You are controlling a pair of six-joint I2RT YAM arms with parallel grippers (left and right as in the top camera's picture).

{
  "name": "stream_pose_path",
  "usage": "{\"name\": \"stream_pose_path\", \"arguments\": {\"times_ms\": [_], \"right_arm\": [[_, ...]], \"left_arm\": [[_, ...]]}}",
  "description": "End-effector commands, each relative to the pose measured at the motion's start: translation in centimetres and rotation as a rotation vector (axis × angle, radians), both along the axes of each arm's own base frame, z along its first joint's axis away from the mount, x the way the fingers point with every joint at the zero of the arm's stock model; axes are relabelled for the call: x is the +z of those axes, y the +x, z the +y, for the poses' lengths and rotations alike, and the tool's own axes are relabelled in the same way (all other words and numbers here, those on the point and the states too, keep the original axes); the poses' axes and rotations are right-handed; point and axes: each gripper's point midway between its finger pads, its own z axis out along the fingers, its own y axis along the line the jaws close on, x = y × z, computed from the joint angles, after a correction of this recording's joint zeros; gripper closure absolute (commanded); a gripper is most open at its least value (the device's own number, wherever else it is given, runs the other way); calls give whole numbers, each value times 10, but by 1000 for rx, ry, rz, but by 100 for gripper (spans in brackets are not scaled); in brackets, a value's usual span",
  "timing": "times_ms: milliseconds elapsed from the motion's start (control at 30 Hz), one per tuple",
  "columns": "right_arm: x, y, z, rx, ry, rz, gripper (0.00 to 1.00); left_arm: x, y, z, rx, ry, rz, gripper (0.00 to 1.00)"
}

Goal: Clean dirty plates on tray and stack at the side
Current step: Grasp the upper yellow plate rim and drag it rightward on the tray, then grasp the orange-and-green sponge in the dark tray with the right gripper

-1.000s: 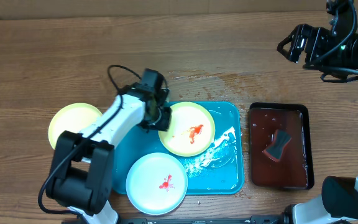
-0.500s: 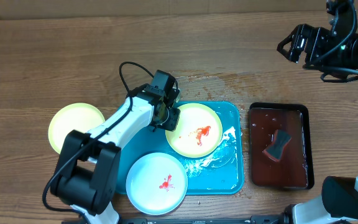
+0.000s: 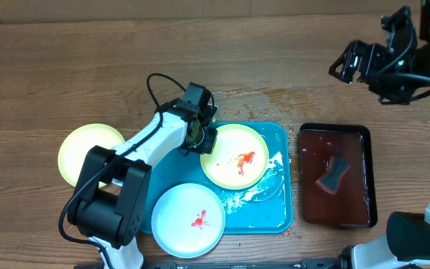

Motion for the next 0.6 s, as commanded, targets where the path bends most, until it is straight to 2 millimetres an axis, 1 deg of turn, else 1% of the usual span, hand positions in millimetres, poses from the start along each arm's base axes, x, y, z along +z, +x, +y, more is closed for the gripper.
{"name": "stream_pose_path", "arguments": {"times_ms": [0,67,167,300,367,433,500,567], "right_arm": [[-28,-6,-18,-107,-72,109,0],[-52,-13,-20,-130,-82,193,0],[-91,-24,-19,-127,-79,307,0],[-142,-37,-11,-115,-37,411,0],[-164,-42,-1,-104,24,446,0],[-181,-47,10,-93,88,467,0],[-198,-54,14,-91,115,489,0],[-217,-65,15,-102,117,525,0]], "left_arm": [[-21,-8,5,69,41,62,96],[-20,-7,5,109,33,69,96],[-19,-7,3,132,27,73,96],[-19,-8,3,135,27,77,96],[-19,-8,3,134,28,79,96],[-19,-9,4,127,30,79,96],[-19,-9,4,126,30,79,96],[-19,-9,4,127,29,79,96]]}}
